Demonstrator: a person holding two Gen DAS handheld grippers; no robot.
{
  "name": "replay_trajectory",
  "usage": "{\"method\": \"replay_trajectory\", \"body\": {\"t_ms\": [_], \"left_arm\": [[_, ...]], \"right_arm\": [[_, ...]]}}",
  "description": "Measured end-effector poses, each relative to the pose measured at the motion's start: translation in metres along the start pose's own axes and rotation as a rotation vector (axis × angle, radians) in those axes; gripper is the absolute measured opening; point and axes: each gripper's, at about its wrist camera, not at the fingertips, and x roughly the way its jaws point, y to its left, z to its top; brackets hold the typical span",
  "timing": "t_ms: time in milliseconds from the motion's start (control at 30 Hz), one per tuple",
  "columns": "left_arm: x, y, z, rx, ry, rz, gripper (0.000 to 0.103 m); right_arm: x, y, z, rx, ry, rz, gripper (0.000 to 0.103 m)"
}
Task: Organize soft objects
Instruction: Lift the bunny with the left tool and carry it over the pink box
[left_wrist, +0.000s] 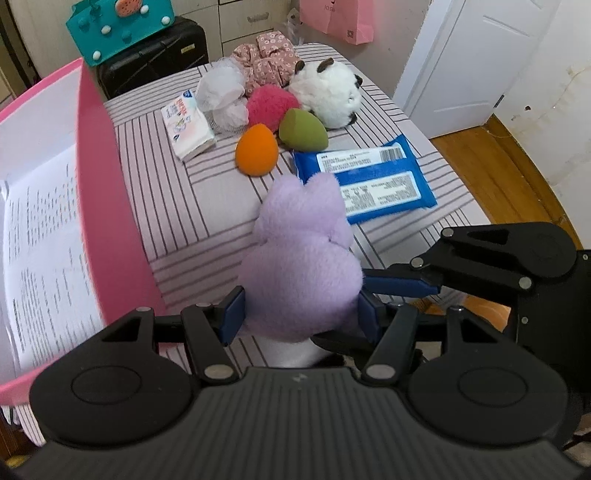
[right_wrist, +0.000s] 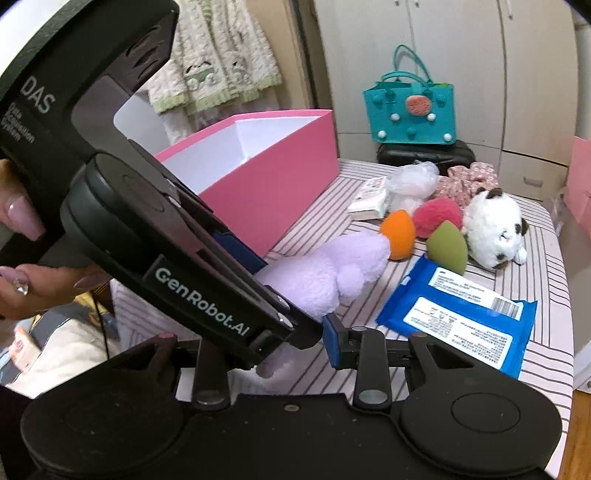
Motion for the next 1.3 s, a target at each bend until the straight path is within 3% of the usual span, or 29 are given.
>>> {"method": "replay_trajectory", "body": {"t_ms": [567, 1000, 1167, 1300], "left_arm": [[-0.069, 0.017, -0.043, -0.093, -0.013, -0.002, 0.062], [-0.135, 0.052, -0.06, -0.18, -0.22, 0.079, 0.062], [-0.139, 0.078, -0.053, -0.195, -0.279, 0.101, 0.062], [-0.135, 0.108, -0.042, -0.239, -0.304, 0.074, 0.062]], "right_arm": [[-0.028, 0.06, 0.022, -0.151, 0.048, 0.118, 0.039], [-0.035, 0.102, 0.066, -0.315, -0.089, 0.134, 0.038], [-0.017, 0.106, 0.087, -0.335, -0.123, 0.143, 0.038], [0.001, 0.103, 0.099, -0.316, -0.151, 0.129, 0.038]]}}
